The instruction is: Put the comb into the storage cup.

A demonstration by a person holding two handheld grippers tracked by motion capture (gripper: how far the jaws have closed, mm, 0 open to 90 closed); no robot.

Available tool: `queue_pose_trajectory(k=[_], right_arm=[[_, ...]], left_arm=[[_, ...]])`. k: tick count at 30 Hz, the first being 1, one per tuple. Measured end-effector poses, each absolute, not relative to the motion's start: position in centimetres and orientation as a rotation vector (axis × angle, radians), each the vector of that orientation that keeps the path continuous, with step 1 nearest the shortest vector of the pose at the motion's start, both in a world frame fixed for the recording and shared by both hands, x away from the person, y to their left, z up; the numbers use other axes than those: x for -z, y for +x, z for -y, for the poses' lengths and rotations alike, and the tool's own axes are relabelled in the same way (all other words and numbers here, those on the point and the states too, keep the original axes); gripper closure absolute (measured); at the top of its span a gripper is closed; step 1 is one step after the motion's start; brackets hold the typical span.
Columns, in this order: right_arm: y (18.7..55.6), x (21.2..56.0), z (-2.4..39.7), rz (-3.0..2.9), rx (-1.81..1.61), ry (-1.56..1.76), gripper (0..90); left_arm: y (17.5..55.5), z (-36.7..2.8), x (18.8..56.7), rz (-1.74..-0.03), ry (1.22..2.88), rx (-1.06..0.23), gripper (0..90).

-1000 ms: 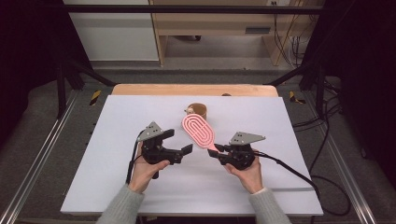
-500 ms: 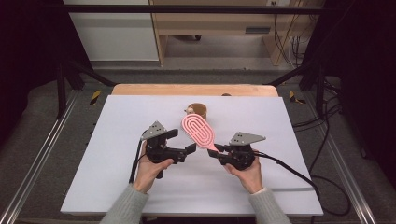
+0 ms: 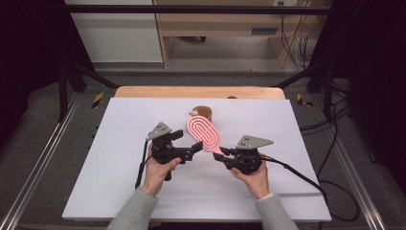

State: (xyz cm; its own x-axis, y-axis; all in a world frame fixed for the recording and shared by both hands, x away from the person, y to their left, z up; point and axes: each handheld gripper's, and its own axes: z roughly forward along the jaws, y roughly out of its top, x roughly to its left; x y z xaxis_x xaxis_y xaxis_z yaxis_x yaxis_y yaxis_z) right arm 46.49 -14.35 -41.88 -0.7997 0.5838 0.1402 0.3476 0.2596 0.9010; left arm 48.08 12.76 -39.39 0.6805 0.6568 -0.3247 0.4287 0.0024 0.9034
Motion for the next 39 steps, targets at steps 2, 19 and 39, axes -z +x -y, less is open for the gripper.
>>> queue_pose_trajectory(k=[2,19,39], right_arm=[[46.5,41.9,14.3,-2.306,-1.563,0.872,70.0],[46.4,41.8,14.4,-2.295,-1.574,0.863,70.0],[46.4,42.0,14.2,-2.292,-1.588,0.842,70.0]], left_arm=[[48.1,-12.6,39.4,-0.908,1.621,-0.230,2.2],[48.2,-11.3,39.4,-0.960,1.578,-0.235,9.4],[48.1,-10.6,39.3,-0.978,1.540,-0.230,37.2]])
